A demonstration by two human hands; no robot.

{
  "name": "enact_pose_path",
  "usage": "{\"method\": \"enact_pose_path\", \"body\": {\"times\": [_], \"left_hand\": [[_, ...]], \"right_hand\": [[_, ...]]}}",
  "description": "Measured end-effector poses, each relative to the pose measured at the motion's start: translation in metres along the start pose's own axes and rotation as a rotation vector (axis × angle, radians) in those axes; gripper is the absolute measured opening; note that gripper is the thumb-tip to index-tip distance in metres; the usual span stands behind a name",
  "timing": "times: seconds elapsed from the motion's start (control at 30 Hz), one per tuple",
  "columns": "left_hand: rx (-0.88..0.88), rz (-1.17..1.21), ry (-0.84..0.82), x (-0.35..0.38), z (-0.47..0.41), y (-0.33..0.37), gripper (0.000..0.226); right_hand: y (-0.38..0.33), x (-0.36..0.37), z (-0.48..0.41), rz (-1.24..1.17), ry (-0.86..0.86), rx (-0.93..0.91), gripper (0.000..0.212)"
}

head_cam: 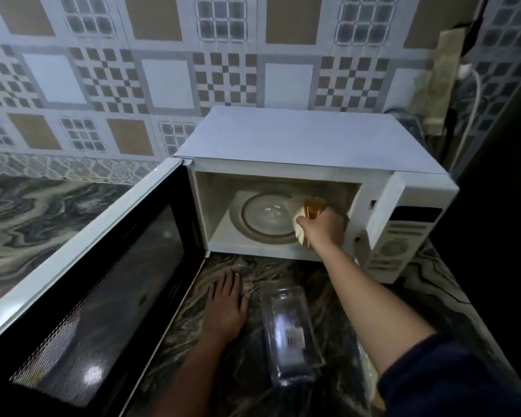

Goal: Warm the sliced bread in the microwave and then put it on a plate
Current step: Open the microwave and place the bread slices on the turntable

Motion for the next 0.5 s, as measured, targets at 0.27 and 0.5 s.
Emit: {"method": "enact_pose_path", "body": {"times": [0.27, 0.5], "left_hand": [[0.090, -0.004, 0.025, 0.000, -0.035, -0.003, 0.084], [0.113, 0.021, 0.028, 0.000, -0.035, -0.004, 0.077]], "right_hand": [[0.012, 0.058, -0.063, -0.113, 0.000, -0.013, 0.038], [-0.007, 0.097, -0.097, 0.155, -0.021, -0.109, 0.048]]}}
Point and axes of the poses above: each hand's wrist, its own z-axis away from the middle knuckle, its own x-axis out of the palm, y = z × x, the point moved 5 cm from there along -z, towards the middle knuckle, and after that the axes turned 9 degrees about -z, right-handed, at the moved point
